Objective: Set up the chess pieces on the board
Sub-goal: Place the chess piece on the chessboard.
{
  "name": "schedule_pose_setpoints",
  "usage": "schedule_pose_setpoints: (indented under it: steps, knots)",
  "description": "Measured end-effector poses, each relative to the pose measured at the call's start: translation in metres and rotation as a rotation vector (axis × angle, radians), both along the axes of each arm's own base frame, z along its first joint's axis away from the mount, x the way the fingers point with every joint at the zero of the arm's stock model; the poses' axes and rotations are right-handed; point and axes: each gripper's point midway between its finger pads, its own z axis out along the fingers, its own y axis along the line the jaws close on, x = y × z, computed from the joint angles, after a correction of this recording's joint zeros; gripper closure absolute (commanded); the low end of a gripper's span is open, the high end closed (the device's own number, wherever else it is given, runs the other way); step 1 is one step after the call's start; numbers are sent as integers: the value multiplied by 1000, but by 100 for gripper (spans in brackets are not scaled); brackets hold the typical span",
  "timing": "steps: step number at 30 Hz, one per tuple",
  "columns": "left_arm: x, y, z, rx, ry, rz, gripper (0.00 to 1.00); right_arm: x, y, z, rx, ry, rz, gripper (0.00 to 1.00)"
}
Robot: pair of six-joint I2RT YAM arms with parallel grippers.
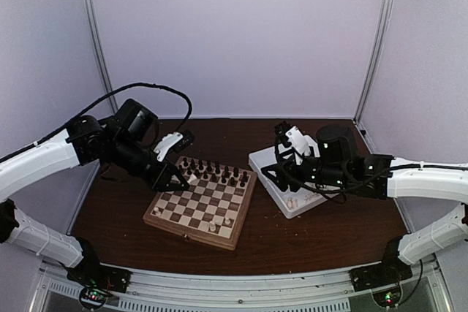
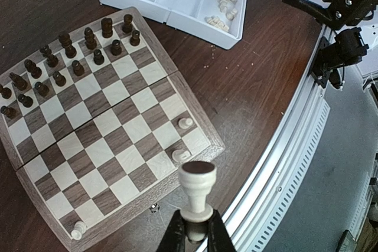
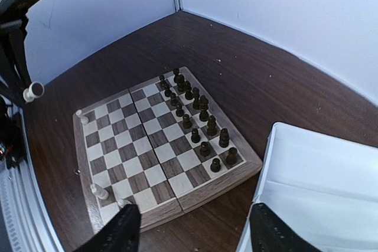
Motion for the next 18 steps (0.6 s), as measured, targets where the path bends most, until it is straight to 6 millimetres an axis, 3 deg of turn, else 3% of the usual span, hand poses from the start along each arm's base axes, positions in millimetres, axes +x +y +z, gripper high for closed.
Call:
schedule_pose_setpoints:
  steps: [5, 9, 13, 18]
  knots:
    - [-2, -2, -2, -1, 9, -17, 100, -10, 9, 2, -73, -63, 116, 27]
    - [-2, -4, -7, 10, 25, -31, 100, -38, 39, 8, -177, -209, 269, 26]
    - [-3, -6, -10, 15, 37, -43, 100, -65, 61, -2, -280, -324, 390, 27]
    - [-5, -10, -13, 11, 62, -60, 100, -72, 77, -14, -394, -440, 468, 30]
